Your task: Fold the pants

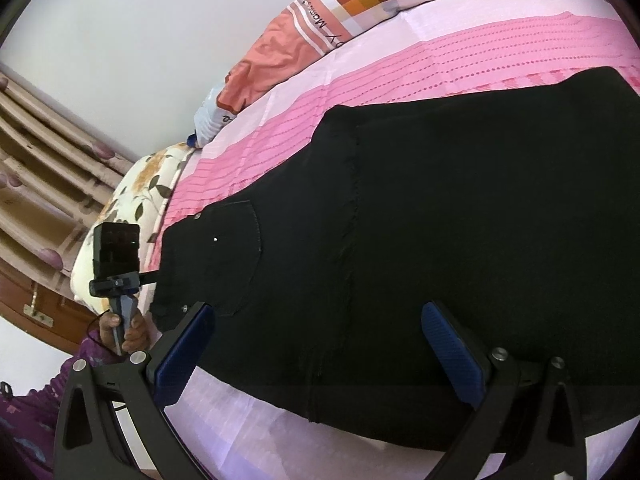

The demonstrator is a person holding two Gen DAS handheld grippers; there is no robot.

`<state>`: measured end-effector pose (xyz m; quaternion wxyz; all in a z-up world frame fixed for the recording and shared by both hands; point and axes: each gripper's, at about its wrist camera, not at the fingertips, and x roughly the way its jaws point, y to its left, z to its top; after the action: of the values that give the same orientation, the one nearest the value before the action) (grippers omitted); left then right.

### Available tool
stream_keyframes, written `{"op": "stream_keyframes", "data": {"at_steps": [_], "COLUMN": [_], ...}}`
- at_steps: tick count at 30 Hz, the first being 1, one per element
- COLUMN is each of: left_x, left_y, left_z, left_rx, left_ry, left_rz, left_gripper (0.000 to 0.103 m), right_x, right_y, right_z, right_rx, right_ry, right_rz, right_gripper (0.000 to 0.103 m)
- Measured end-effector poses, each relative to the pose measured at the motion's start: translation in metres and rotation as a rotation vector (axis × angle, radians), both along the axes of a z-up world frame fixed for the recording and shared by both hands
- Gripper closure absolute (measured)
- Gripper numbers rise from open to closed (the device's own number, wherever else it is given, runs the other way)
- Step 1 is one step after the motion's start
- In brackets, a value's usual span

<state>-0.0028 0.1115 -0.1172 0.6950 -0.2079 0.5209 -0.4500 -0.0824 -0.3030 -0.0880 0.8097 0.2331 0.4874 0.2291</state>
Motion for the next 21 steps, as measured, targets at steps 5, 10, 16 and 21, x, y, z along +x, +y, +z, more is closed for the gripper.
{"op": "stream_keyframes", "data": {"at_steps": [5,10,16,21], "left_x": [-0.005,-0.006,-0.014,-0.026], "left_y": [0.01,0.003,0.007,-0.003], "left_z": [-0.007,-0.003,0.009,0.031], "left_rx": [0.095,0.141,0.088,0.024], "left_ry": [-0.035,-0.04,-0.049,-0.055], "left_rz": [0.122,0.107,0.147,0.176], "left_gripper": [0.077,0.077,0.081,0.083], "right_x": [0.002,0.003,0.006,0.007], "right_y": [0.002,0.004,0.001,-0.001], "right_z": [0.002,0.001,-0.002,-0.003], "right_rx": [-0.01,-0.017,0.011,0.032], "right_ry": [-0.001,-0.005,-0.009,-0.01], "right_rz": [-0.005,-0.011,-0.026,-0.029], "right_gripper": [0.0,0.0,0.0,0.0]}}
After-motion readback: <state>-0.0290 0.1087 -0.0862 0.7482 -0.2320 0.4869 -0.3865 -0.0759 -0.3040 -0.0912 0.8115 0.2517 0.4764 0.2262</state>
